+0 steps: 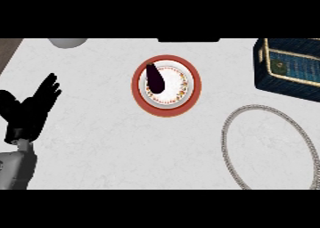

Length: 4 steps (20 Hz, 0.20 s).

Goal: Pick the squash from the placemat and place it in the basket

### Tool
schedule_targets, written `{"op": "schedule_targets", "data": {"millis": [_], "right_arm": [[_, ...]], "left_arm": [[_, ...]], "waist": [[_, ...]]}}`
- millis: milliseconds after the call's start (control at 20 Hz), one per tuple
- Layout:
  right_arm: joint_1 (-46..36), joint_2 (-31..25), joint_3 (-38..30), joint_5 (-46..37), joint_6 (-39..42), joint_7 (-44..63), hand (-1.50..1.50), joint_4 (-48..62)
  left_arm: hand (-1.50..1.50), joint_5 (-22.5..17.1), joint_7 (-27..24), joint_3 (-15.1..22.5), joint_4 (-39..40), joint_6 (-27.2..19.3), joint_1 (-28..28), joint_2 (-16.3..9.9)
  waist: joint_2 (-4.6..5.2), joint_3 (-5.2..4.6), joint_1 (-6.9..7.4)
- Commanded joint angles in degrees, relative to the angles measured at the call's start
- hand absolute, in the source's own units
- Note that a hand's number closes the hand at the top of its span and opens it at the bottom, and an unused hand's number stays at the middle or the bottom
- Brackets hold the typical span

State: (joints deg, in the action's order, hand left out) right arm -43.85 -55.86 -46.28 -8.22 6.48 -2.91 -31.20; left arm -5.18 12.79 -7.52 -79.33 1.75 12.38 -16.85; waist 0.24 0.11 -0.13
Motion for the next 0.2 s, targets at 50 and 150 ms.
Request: {"op": "schedule_targets", "data": {"millis": [50,150], "right_arm": [[5.6,-10.9,-3.5,3.9,14.8,-2.1,-1.5,6.8],[8.6,-12.0,-3.7,3.4,15.9,-6.9,-1.5,10.2]], "left_arm": [[0.0,0.3,-2.6,0.3,0.4,1.1,-3.1,0.6],[0.0,-0.5,0.2,-0.1,-0.2,1.6,-0.1,-0.5]], "waist": [[0.03,0.05,0.17],[0.19,0.1,0.52]]}}
